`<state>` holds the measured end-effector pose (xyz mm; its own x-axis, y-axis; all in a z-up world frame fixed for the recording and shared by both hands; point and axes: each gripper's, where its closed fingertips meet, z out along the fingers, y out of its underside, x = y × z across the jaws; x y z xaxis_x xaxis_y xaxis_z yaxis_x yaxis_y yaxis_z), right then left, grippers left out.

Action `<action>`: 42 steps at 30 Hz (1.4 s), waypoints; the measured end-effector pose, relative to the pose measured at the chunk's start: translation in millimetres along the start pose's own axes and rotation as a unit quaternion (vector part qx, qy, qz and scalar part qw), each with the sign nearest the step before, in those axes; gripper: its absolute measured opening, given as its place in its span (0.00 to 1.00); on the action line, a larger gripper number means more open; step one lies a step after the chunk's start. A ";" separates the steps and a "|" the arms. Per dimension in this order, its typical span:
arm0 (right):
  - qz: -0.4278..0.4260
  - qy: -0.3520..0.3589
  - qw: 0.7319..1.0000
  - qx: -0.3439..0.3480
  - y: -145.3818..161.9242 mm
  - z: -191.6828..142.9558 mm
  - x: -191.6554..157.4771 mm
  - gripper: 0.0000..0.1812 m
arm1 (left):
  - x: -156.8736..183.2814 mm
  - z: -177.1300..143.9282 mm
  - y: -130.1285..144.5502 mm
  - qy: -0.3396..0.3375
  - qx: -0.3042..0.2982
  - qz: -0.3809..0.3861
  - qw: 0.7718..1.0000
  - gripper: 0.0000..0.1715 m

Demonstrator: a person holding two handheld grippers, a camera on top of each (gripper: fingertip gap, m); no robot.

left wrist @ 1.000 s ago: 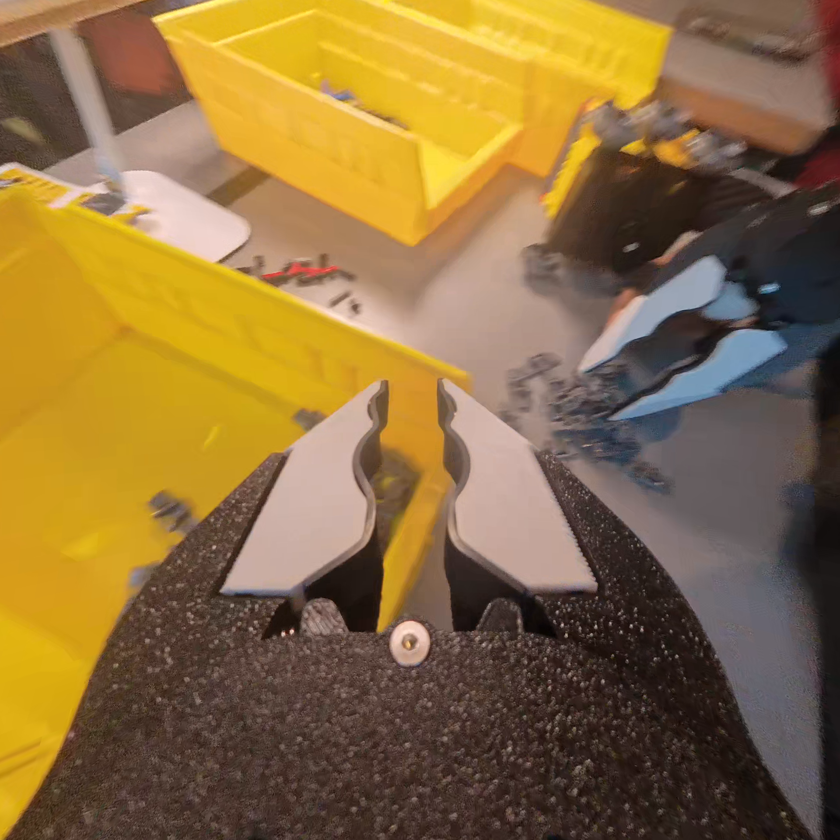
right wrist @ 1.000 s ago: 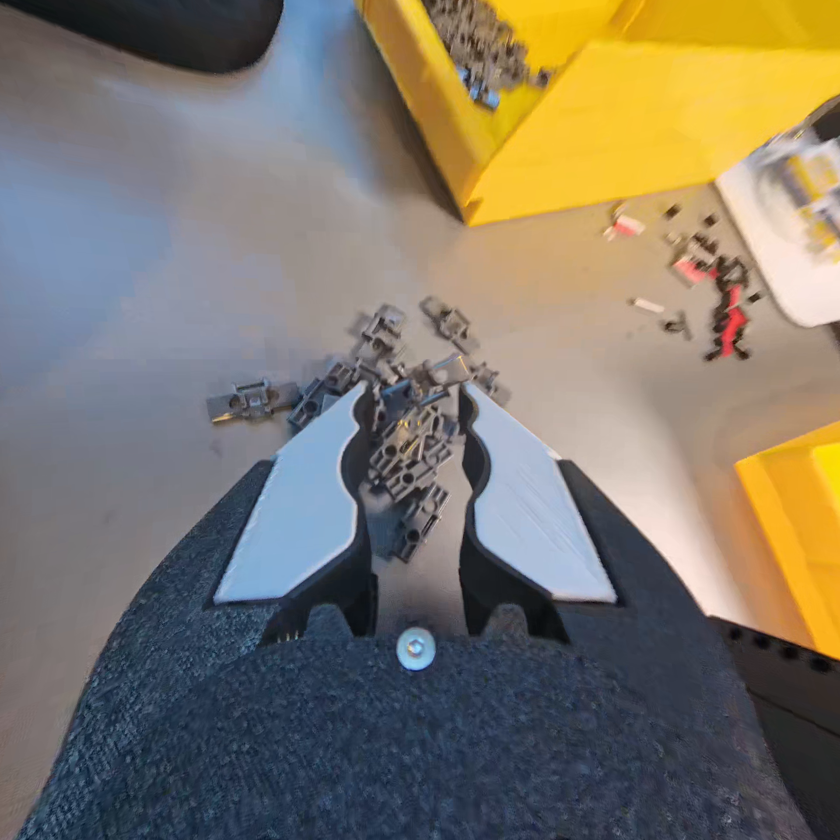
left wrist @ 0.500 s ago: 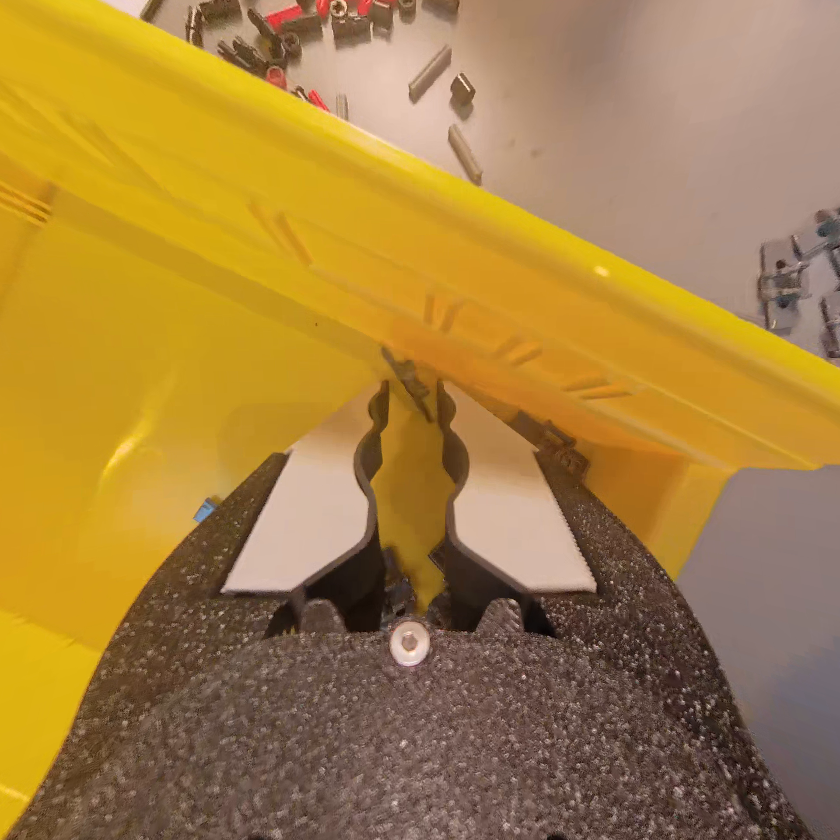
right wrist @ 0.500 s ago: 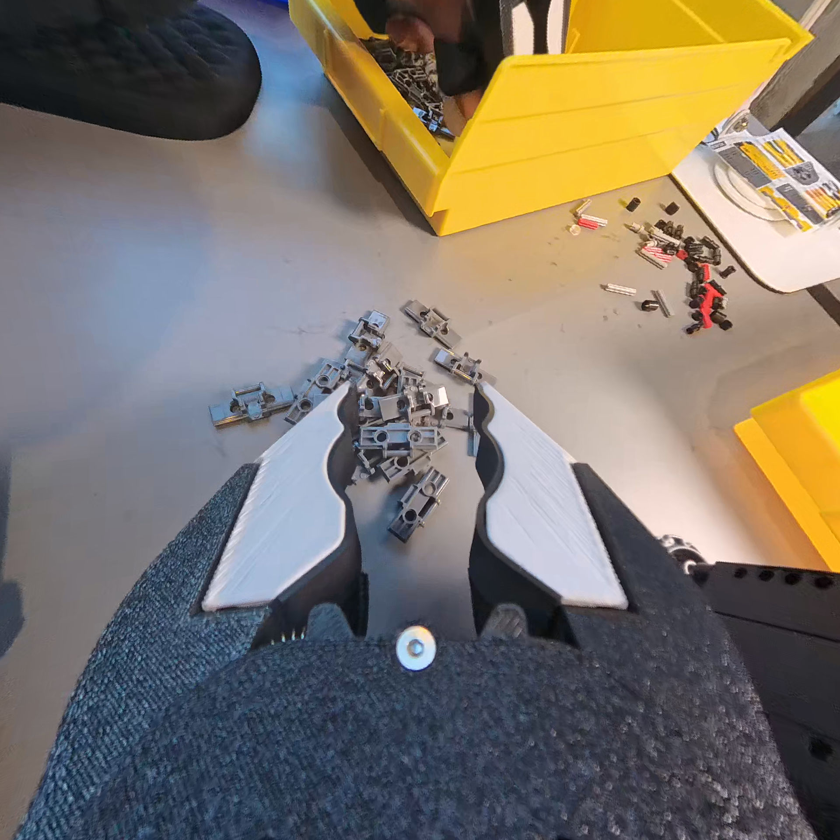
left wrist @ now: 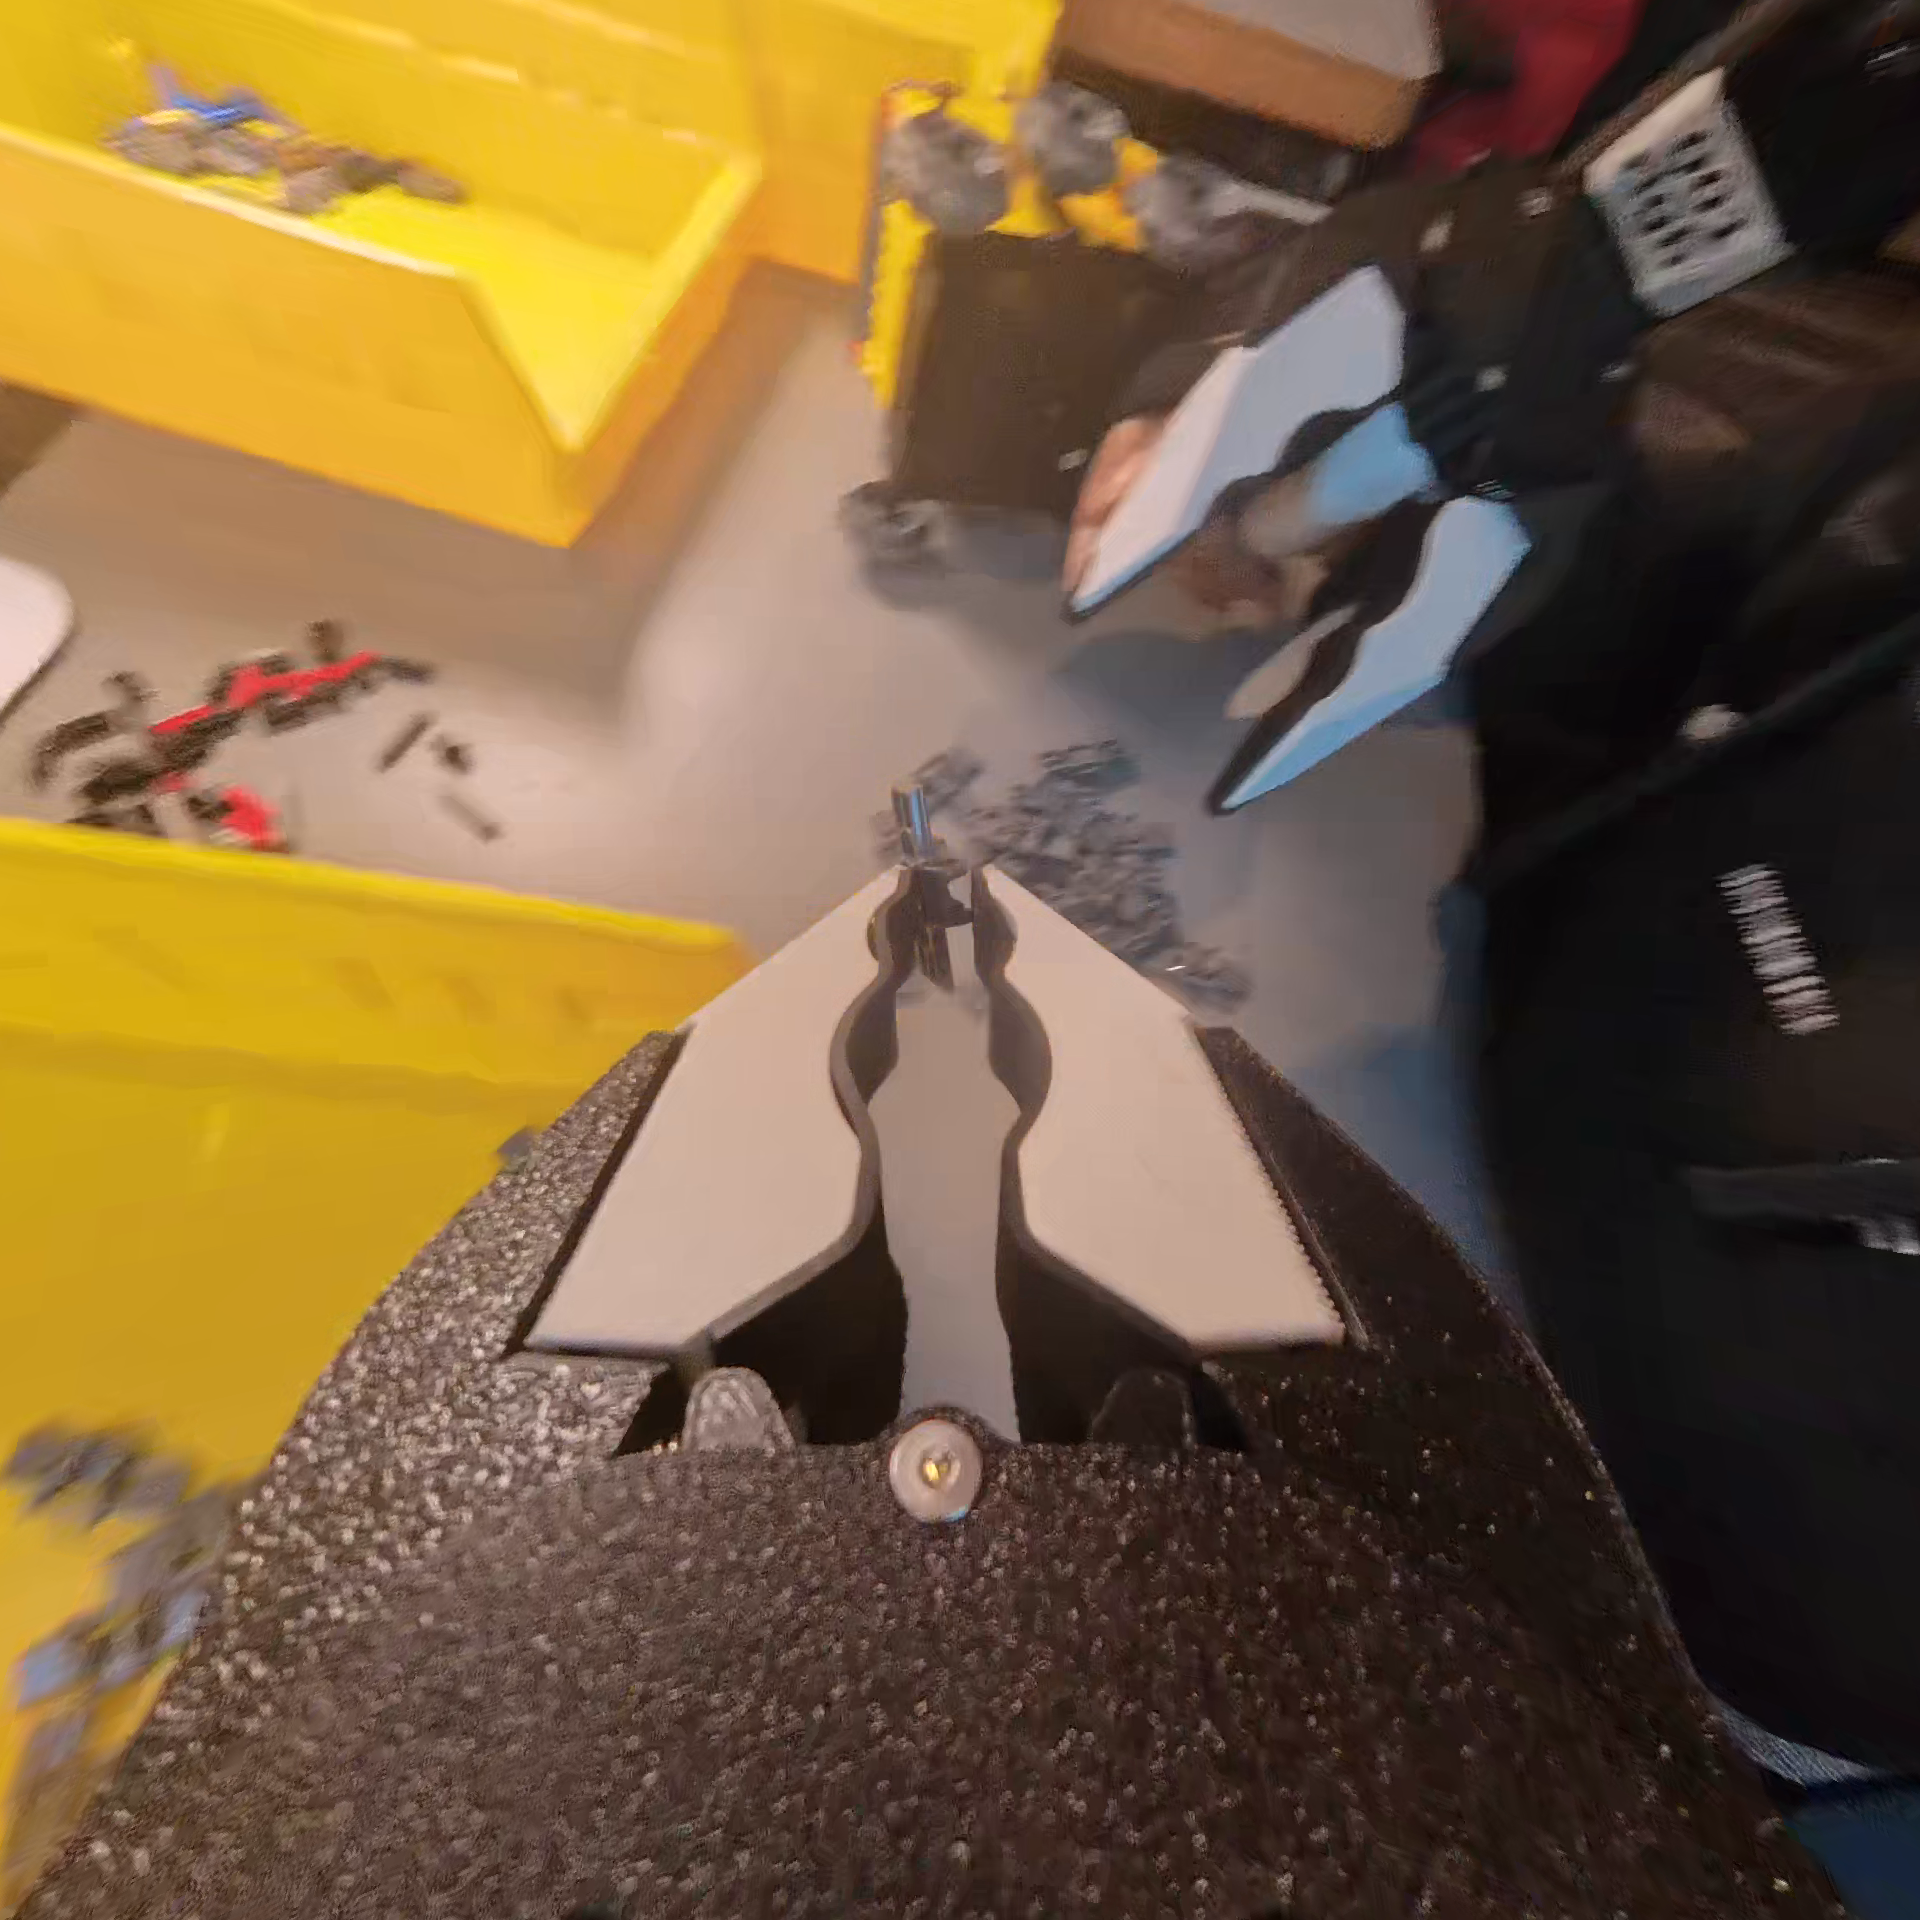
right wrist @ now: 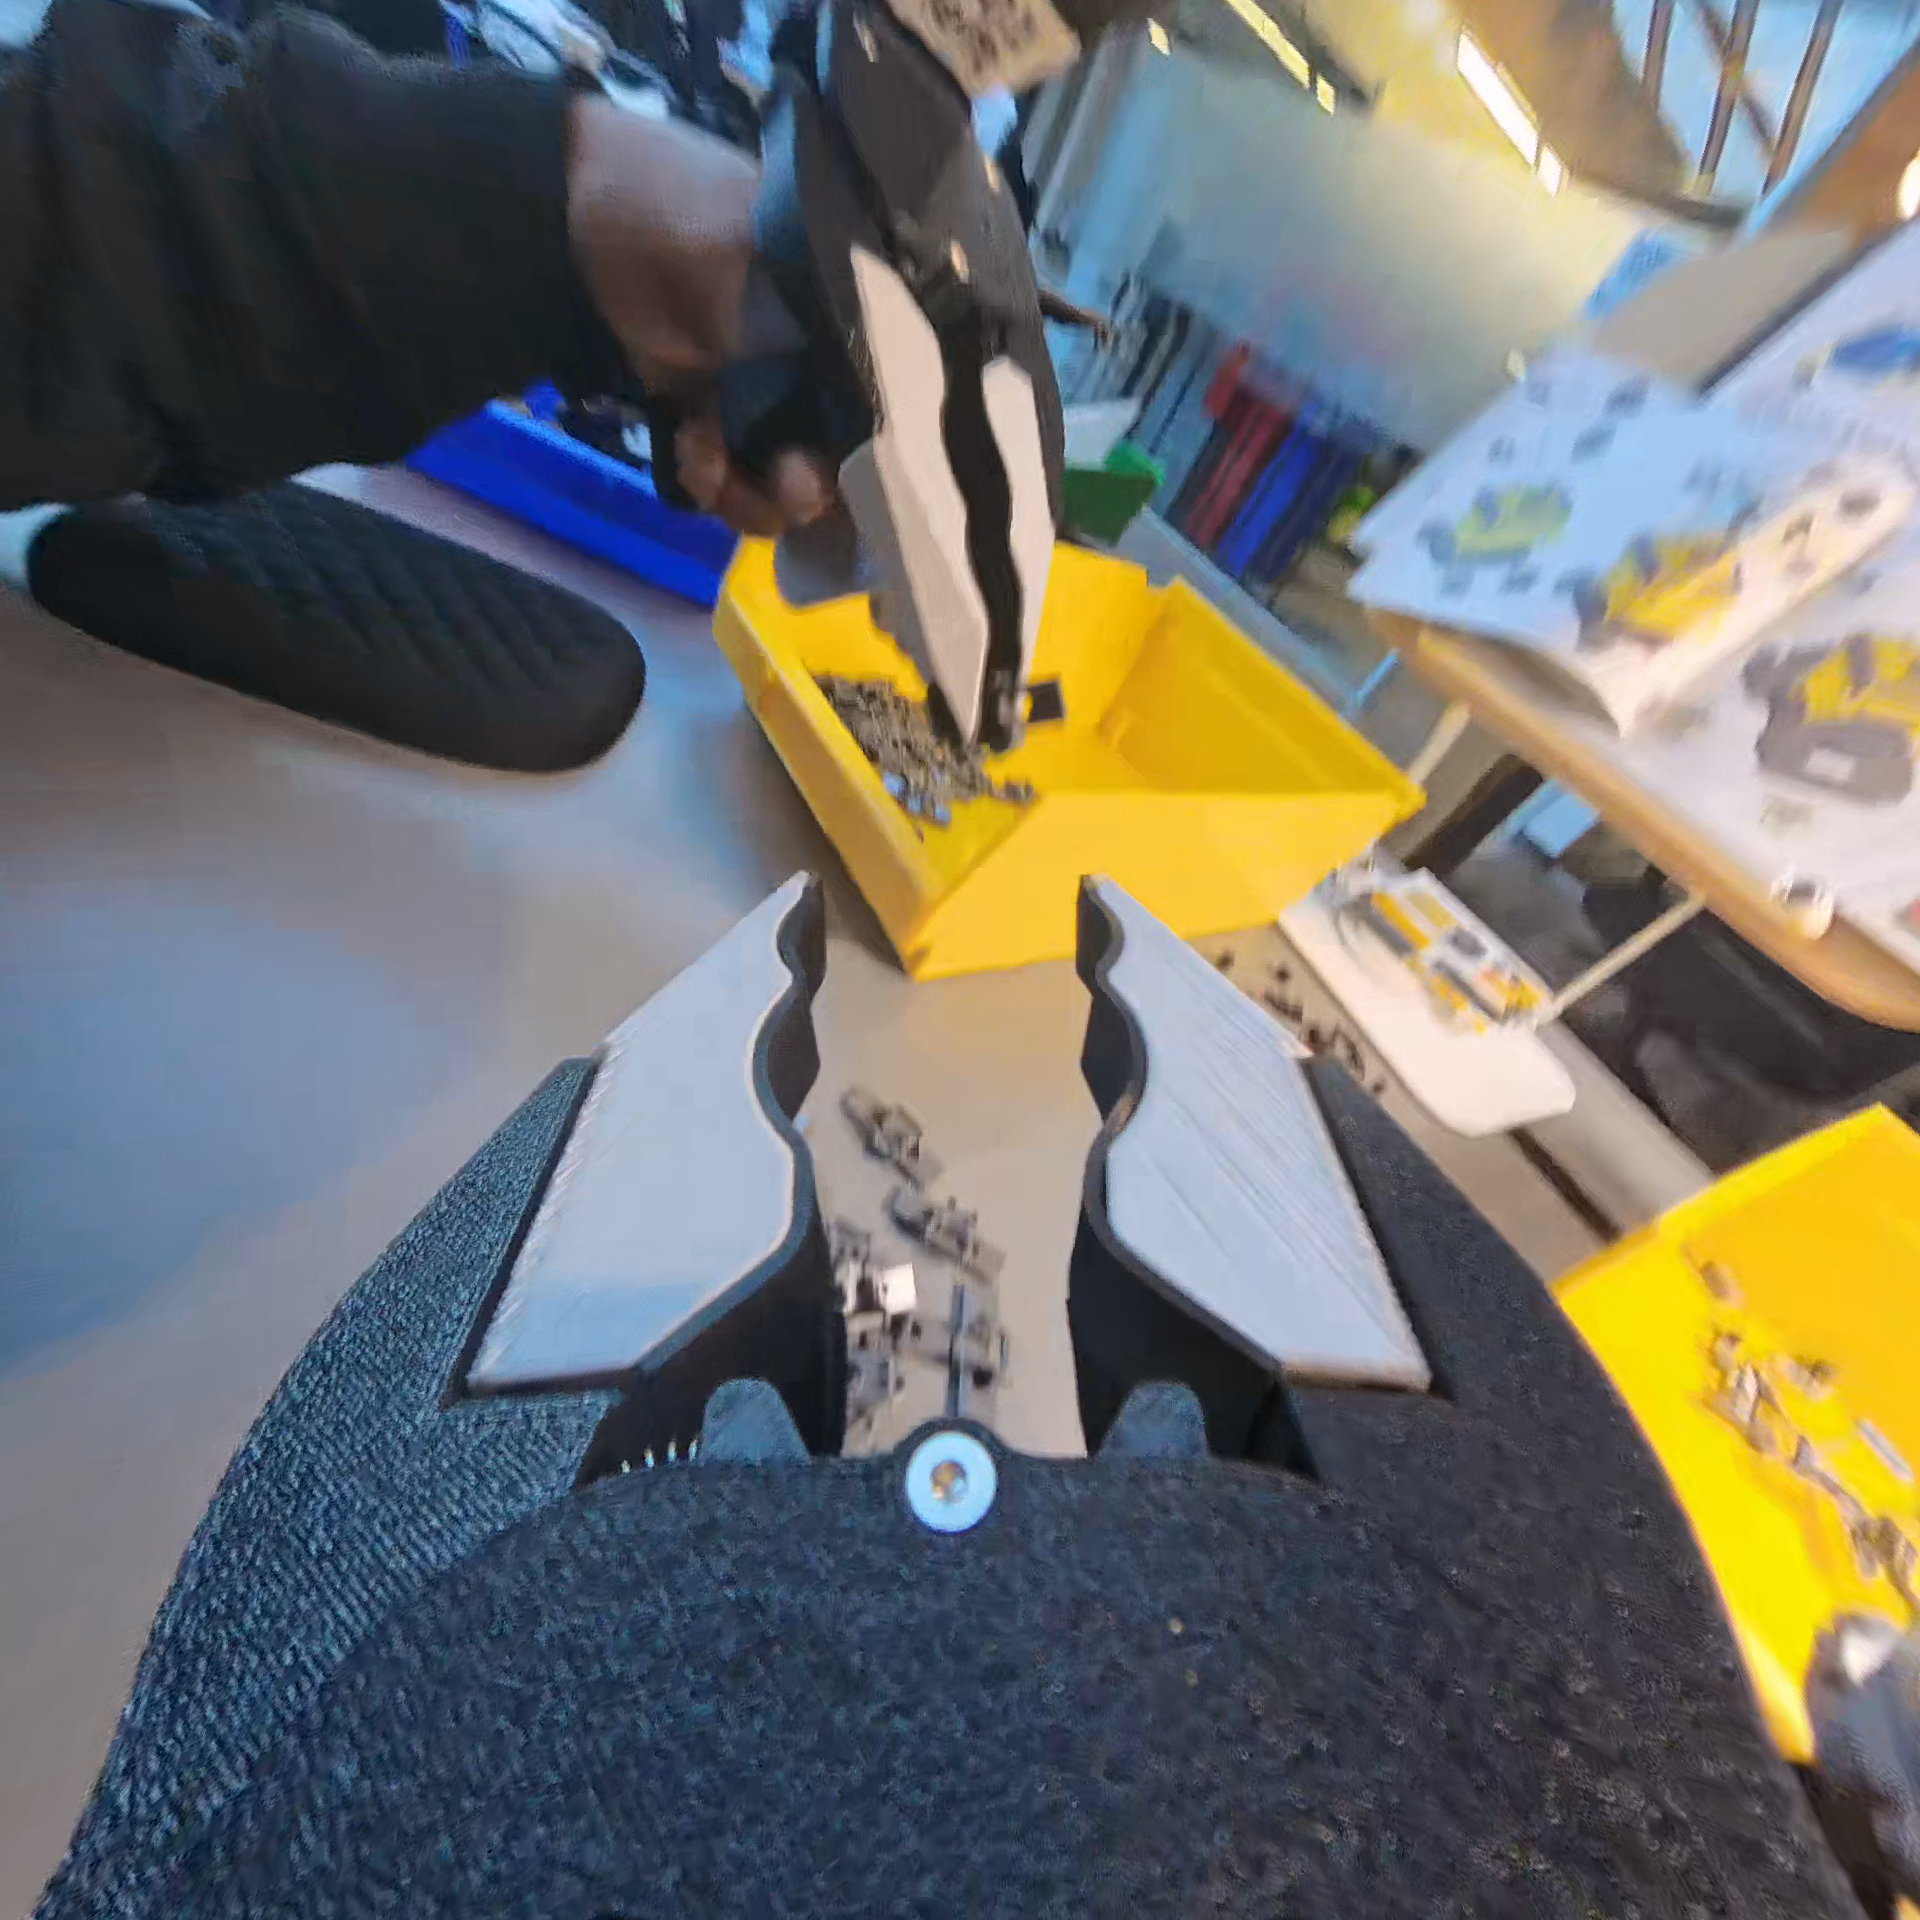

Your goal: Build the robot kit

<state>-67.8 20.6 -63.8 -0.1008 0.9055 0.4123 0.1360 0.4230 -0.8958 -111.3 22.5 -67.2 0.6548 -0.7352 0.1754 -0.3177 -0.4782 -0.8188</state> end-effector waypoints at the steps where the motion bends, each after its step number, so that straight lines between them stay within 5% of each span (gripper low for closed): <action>1: -0.021 -0.006 1.000 0.017 -10.6 2.9 -4.3 0.27 | 18.0 6.3 -3.7 0.033 0.010 -0.004 0.999 0.04; 4: -0.109 0.007 0.994 0.011 -18.6 15.1 -13.6 0.30 | 48.5 22.6 -12.1 0.100 0.043 -0.047 0.993 0.05; 6: -0.150 0.039 0.988 -0.001 -16.9 18.8 -12.5 0.23 | 52.9 29.1 -13.3 0.120 0.060 -0.075 0.988 0.04; 10: -0.126 0.042 0.991 -0.025 -6.5 12.2 -9.0 0.22 | 52.1 31.4 -16.7 0.160 0.109 -0.133 0.972 0.06; 14: -0.020 -0.040 0.993 -0.111 36.0 -2.2 -17.6 0.22 | 3.6 3.6 -13.8 0.042 0.131 -0.126 0.982 0.15; 19: 0.040 -0.080 0.969 -0.231 100.7 -9.5 -28.3 0.26 | -86.1 -23.3 31.9 -0.177 -0.005 -0.105 0.979 0.17; 28: 0.097 -0.038 0.981 -0.164 83.6 -16.9 -9.1 0.32 | -112.0 11.2 95.3 -0.138 -0.196 -0.130 0.962 0.11; 33: 0.114 -0.028 0.980 -0.158 88.3 -22.1 -4.5 0.32 | -110.0 16.1 105.3 -0.128 -0.235 -0.119 0.956 0.03; 42: 0.109 -0.029 0.984 -0.136 79.2 -15.1 -2.3 0.31 | -107.2 16.9 108.3 -0.078 -0.269 -0.148 0.948 0.06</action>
<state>-41.8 52.5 -133.1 -0.0947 0.9755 0.1988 0.4185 0.2202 -0.8811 -204.3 57.7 -184.0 0.8501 -0.4710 0.2357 -0.3814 -0.8592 -0.3411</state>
